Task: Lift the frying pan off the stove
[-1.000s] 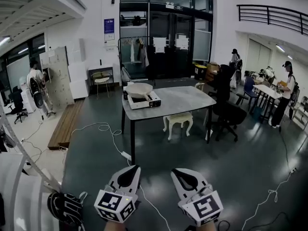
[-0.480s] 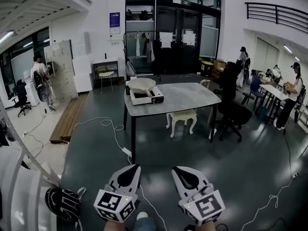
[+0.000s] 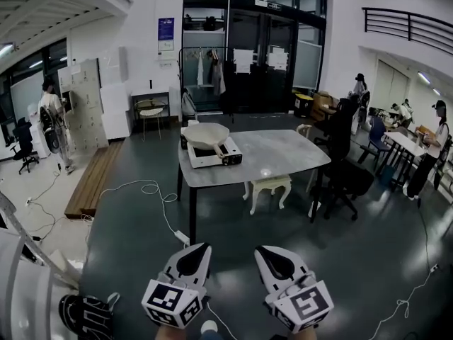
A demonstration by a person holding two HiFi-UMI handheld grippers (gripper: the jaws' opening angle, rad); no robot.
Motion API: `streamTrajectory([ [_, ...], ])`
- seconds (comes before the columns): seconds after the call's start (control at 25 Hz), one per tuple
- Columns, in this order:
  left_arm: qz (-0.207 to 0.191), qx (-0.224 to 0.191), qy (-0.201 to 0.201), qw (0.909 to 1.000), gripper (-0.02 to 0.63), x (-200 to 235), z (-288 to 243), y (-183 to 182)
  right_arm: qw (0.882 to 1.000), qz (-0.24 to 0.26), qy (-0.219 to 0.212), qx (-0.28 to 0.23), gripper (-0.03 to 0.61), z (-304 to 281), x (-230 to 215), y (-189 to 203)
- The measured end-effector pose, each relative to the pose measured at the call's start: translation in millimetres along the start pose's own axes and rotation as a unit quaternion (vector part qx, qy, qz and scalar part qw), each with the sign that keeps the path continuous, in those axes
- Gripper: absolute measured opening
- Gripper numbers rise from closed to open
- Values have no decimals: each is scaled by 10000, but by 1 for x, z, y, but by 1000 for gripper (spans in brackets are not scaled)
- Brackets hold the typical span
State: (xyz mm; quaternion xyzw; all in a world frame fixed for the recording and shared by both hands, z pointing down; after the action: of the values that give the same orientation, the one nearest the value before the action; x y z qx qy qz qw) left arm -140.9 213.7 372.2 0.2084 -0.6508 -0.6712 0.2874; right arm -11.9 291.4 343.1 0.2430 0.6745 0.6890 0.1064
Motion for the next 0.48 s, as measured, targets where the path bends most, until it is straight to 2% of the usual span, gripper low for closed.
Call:
streamTrajectory([
  [0.32,10,4,166,9999,11,50,-87,-9,10000,-81,-20,-48,25,-80,-54,-4],
  [0.48,77,-8,222,9997,11,72,-122,-10,10000,34,-17,34,25,-116,-74,-3],
])
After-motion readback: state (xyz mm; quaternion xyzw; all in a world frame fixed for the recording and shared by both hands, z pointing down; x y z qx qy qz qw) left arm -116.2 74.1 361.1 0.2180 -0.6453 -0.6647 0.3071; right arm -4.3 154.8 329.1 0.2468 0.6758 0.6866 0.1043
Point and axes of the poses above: the fingertips, and each gripper's own axes: z backward along the fingers, x to its left, y out of its underside, the point moved 4 cm from there along z, backward along the fingers, and after that the axes turned 13 degrees about -y, right-handed, at the moved point
